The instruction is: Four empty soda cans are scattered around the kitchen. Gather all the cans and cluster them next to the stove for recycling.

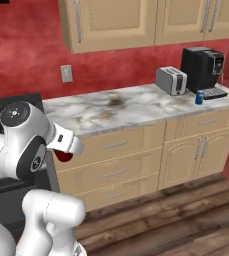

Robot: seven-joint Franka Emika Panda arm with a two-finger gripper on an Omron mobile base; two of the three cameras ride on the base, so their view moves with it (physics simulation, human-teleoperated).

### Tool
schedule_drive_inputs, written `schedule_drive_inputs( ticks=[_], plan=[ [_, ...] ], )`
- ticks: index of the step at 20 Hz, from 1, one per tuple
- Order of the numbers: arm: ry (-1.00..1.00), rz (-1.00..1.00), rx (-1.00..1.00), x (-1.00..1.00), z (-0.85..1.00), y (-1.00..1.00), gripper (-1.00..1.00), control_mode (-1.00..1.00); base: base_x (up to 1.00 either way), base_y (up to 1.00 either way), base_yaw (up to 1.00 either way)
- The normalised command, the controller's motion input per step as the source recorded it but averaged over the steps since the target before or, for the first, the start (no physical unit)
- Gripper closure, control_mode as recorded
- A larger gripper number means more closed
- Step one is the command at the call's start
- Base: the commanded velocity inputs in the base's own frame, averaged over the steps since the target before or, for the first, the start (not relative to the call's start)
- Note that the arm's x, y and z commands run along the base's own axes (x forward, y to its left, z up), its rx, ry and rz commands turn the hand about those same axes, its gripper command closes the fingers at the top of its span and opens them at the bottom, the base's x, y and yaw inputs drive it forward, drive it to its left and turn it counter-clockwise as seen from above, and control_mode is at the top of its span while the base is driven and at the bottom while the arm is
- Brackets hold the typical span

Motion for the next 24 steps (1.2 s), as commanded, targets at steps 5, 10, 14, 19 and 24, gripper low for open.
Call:
schedule_drive_inputs(
  ticks=[5, 10, 14, 19, 24],
  plan=[
    [0.00, 0.00, 0.00, 0.00, 0.00, 0.00, 1.00, 1.00, 0.60, -0.11, 0.10],
    [0.00, 0.00, 0.00, 0.00, 0.00, 0.00, 1.00, 1.00, 0.35, -0.12, 0.12],
    [0.00, 0.00, 0.00, 0.00, 0.00, 0.00, 1.00, 1.00, 0.22, -0.07, 0.11],
    [0.00, 0.00, 0.00, 0.00, 0.00, 0.00, 1.00, 1.00, 0.37, -0.15, 0.13],
    [0.00, 0.00, 0.00, 0.00, 0.00, 0.00, 1.00, 1.00, 0.53, -0.25, 0.17]
  ],
)
